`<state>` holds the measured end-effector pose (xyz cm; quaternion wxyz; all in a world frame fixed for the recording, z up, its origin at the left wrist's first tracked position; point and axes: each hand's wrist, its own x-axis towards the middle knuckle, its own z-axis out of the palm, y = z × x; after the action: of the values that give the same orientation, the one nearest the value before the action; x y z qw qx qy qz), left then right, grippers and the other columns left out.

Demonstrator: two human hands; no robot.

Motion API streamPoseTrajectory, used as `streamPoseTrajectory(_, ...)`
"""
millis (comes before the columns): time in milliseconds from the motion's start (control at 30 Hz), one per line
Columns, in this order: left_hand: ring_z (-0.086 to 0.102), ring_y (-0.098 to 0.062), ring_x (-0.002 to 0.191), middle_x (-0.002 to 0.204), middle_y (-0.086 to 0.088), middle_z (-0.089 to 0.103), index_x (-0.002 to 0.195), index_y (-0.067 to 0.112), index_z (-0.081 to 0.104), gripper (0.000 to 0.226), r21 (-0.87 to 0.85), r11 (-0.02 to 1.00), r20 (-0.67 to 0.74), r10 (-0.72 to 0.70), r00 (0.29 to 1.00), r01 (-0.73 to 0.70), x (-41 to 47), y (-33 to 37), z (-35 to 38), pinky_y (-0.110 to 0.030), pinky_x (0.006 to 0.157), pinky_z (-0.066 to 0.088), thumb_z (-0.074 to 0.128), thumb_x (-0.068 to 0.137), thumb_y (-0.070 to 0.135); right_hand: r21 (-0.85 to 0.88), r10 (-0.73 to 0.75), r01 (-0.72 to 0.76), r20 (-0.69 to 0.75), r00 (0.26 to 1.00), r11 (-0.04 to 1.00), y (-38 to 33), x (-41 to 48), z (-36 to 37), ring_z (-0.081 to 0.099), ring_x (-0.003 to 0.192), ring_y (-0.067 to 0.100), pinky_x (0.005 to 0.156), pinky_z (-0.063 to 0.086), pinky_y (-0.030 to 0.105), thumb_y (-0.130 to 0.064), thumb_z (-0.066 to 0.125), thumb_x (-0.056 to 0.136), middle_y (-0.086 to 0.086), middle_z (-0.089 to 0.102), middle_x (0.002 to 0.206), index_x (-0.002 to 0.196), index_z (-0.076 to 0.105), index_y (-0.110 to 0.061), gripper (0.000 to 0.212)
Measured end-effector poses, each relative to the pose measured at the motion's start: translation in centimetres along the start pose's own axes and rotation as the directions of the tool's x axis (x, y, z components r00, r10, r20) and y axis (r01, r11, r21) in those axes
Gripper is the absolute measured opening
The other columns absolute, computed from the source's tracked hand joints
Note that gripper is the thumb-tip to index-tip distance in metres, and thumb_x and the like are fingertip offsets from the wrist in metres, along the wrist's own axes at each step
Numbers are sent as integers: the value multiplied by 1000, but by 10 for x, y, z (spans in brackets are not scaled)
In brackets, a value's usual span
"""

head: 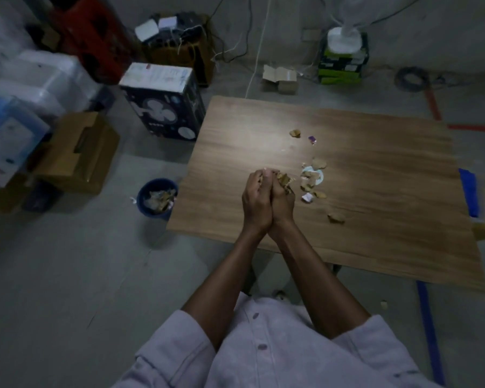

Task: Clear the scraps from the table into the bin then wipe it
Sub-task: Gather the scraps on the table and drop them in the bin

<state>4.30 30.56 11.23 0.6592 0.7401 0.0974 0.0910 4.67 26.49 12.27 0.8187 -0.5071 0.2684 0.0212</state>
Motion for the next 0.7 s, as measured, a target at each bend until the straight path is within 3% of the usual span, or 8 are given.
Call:
streamPoseTrajectory(67,66,-20,100,105,-9,69,104,22,67,41,-33,999,-43,3,999,-4,15,0,-16,-43,91,52,38,101,51,34,-6,6,-15,1000,999,9,1,22,69,73,7,69,52,27,-17,71,96,-7,73,76,78,75,-18,19)
streamPoseTrajectory(300,64,0,102,106,9,70,107,30,67,30,-123,991,-207,-74,976,50,67,-30,-113,-20,90,49,41,101,42,-80,58,-50,104,993,996,58,5,124,70,75,11,68,53,27,-10,71,95,-3,74,79,85,76,-13,11)
streamPoseTrajectory(367,66,-8,102,106,3,71,107,25,70,37,-150,986,-247,-106,963,70,91,-44,-146,-25,90,51,42,98,48,-115,67,-53,121,990,992,80,14,160,69,73,11,66,53,27,-8,71,95,-2,73,77,85,75,-10,10)
streamPoseTrajectory(500,68,-11,95,97,5,72,95,34,69,33,-173,979,-335,-162,928,108,156,-80,-213,-29,85,52,44,93,56,-191,76,-46,150,986,980,125,43,242,70,73,12,66,54,28,-7,71,94,1,74,80,89,75,-6,7)
streamPoseTrajectory(600,69,-12,96,97,5,74,97,33,71,35,-199,964,-338,-235,911,175,214,-107,-262,-29,85,55,44,95,56,-239,116,-72,176,978,968,161,77,308,70,74,10,66,55,26,-8,69,95,-1,74,79,94,74,-4,7)
streamPoseTrajectory(700,70,-14,102,102,5,75,104,26,74,38,-239,939,-323,-319,891,249,272,-150,-309,-33,91,56,46,99,51,-291,167,-105,199,966,951,210,118,366,69,77,12,68,55,25,-8,65,98,8,72,85,103,71,3,14)
